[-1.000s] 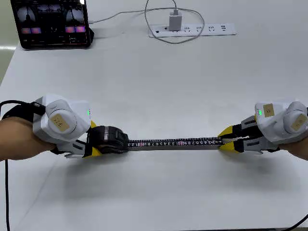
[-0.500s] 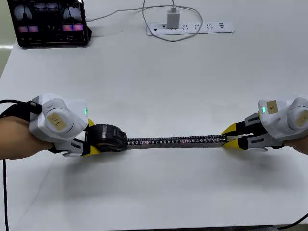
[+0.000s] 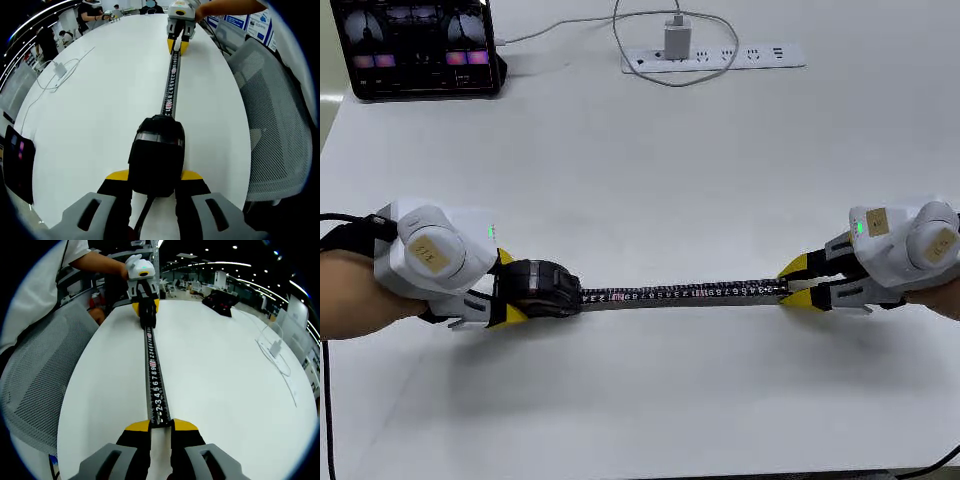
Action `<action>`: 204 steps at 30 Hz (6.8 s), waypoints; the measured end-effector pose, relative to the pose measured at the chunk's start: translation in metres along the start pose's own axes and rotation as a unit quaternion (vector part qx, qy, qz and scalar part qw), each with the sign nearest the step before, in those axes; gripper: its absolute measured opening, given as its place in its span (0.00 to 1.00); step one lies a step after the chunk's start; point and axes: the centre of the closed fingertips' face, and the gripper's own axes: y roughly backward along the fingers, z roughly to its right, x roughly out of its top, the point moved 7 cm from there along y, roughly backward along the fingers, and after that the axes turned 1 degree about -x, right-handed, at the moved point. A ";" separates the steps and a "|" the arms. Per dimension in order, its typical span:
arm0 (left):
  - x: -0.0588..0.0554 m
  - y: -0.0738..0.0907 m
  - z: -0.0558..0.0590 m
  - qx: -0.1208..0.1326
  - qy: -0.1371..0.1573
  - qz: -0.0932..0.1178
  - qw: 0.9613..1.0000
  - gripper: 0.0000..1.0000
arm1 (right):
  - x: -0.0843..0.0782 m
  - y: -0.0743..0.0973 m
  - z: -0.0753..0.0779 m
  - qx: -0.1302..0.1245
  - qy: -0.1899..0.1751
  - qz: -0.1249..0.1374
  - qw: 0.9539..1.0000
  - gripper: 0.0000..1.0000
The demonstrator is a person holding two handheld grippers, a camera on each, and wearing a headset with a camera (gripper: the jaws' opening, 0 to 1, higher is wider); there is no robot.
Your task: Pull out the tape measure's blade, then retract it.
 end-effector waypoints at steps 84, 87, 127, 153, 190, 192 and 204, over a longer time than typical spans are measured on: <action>-0.019 0.051 0.054 0.134 0.204 0.179 0.953 0.68 | 0.020 0.046 -0.044 -0.148 -0.169 0.074 0.972 0.61; -0.020 0.052 0.059 0.138 0.216 0.187 0.948 0.71 | 0.022 0.048 -0.046 -0.158 -0.170 0.079 0.970 0.63; -0.033 0.058 0.105 0.200 0.281 0.212 0.914 0.93 | 0.020 0.054 -0.091 -0.236 -0.196 0.121 0.944 0.91; -0.031 0.055 0.111 0.198 0.285 0.217 0.912 0.99 | 0.013 0.051 -0.106 -0.234 -0.203 0.114 0.944 0.98; -0.027 0.061 0.105 0.206 0.302 0.232 0.901 0.96 | 0.018 0.053 -0.109 -0.233 -0.202 0.117 0.944 0.97; -0.026 0.061 0.105 0.205 0.301 0.232 0.902 0.96 | 0.018 0.053 -0.109 -0.233 -0.202 0.117 0.944 0.97; -0.021 0.056 0.101 0.202 0.314 0.234 0.898 0.95 | 0.017 0.052 -0.106 -0.232 -0.201 0.118 0.944 0.97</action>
